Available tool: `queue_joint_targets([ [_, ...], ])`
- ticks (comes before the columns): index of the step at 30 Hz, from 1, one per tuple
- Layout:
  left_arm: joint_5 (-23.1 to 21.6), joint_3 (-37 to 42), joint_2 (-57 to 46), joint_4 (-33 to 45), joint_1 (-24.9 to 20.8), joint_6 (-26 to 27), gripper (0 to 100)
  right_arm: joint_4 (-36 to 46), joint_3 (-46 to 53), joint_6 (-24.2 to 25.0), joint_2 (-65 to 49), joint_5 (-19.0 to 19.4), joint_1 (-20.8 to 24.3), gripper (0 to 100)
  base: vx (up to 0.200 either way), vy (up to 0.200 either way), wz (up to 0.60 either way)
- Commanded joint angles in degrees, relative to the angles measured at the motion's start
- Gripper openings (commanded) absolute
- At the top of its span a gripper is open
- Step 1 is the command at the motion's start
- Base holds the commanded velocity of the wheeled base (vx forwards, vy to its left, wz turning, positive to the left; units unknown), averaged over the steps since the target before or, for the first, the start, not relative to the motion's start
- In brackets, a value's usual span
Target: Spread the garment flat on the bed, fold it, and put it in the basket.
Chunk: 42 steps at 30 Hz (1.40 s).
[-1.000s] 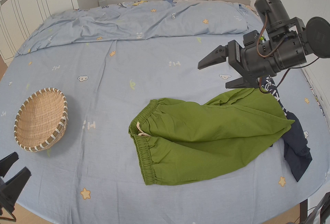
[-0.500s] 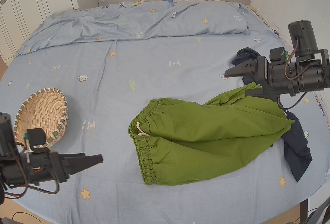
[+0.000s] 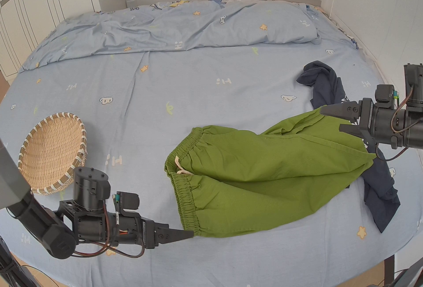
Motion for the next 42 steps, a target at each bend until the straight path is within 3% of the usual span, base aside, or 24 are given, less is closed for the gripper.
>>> queue_joint_targets([
  [1,-0.3,-1.3,7.6,-0.4,-1.5,0.2,100,-0.5,1.9,-0.2,-2.9,0.1,-1.4,100,0.0,0.0,0.0],
  [9,-0.2,-3.3,9.4,-2.8,-2.5,-0.6,100,-0.5,2.0,-0.2,-2.9,0.3,-1.2,100,0.0,0.0,0.0],
  [13,-0.2,-3.5,10.5,-8.3,-2.5,-2.3,100,-0.4,2.0,-0.1,-2.9,4.0,-1.6,100,0.0,0.0,0.0],
  [21,-0.1,-2.8,13.0,-17.3,-3.7,-6.9,100,-0.5,2.6,-0.1,-2.7,4.2,-1.5,100,0.0,0.0,0.0],
  [22,-0.1,-2.7,13.3,-17.8,-3.9,-7.4,0,-0.5,2.6,-0.1,-2.6,4.2,-1.5,100,0.0,0.0,0.0],
  [33,-0.5,-1.9,14.0,-17.1,-3.8,-8.1,0,-0.5,2.4,-0.1,-2.6,4.4,-1.6,100,0.0,0.0,0.0],
  [37,-1.2,-2.3,11.1,-14.6,-3.0,-12.5,0,-0.5,2.3,-0.1,-2.6,4.4,-1.6,100,0.0,0.0,0.0],
  [39,-4.6,-3.9,5.4,-8.3,-0.5,-16.9,0,-0.2,2.2,-0.1,-2.8,4.5,-1.8,100,0.0,0.0,0.0],
  [42,-12.0,-6.7,-1.2,2.4,4.9,-18.1,0,0.0,2.1,-0.1,-3.0,4.5,-1.8,100,0.0,0.0,0.0],
])
